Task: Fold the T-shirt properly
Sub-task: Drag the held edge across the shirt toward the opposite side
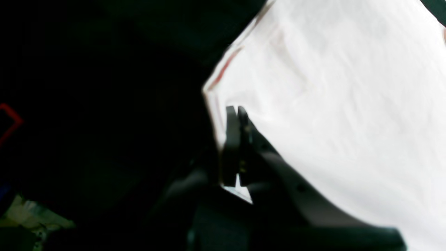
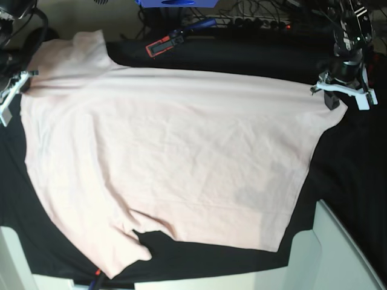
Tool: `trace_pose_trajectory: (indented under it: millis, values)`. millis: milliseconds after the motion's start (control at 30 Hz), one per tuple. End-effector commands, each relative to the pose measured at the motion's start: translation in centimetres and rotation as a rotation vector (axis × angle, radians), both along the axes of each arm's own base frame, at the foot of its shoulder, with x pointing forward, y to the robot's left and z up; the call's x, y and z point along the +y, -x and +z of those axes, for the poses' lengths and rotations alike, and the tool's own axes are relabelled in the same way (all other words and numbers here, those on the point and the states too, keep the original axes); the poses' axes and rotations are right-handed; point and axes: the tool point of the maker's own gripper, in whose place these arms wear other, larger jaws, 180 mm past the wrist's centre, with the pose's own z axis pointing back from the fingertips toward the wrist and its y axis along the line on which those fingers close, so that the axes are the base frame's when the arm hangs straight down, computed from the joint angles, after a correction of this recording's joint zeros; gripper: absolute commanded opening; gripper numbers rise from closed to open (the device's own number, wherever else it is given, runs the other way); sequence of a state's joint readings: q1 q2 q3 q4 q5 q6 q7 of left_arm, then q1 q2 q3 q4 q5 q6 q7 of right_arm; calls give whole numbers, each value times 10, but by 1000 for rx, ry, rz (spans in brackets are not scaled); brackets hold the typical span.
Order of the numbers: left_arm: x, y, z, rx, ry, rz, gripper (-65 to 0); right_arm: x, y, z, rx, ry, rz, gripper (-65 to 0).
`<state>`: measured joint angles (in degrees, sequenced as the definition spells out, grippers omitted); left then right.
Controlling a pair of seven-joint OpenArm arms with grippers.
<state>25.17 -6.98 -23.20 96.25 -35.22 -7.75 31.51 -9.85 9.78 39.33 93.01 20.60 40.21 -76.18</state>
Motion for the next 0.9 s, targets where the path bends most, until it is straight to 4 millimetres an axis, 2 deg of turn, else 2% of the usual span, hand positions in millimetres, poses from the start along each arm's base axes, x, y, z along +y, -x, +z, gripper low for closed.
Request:
trace_pose_trajectory:
  millis: [0, 167, 300, 500, 667, 867]
  values:
    - [8, -8, 12, -41, -28, 7, -650, -11, -10, 11, -33, 36, -1, -649]
    - [6, -28, 21, -85, -21, 3, -650, -10, -27, 16, -68, 29, -3, -649]
    - [8, -36, 17, -87, -7, 16, -650, -13, -38, 13, -73, 4, -15, -649]
    - [14, -31, -6, -41, 24, 51, -650, 4, -63, 2, -86, -35, 66, -649]
    - [14, -36, -6, -48, 32, 55, -650, 10, -69, -3, -83, -59, 74, -649]
    - [11, -36, -6, -55, 44, 65, -650, 9, -84, 5, -119, -57, 74, -649]
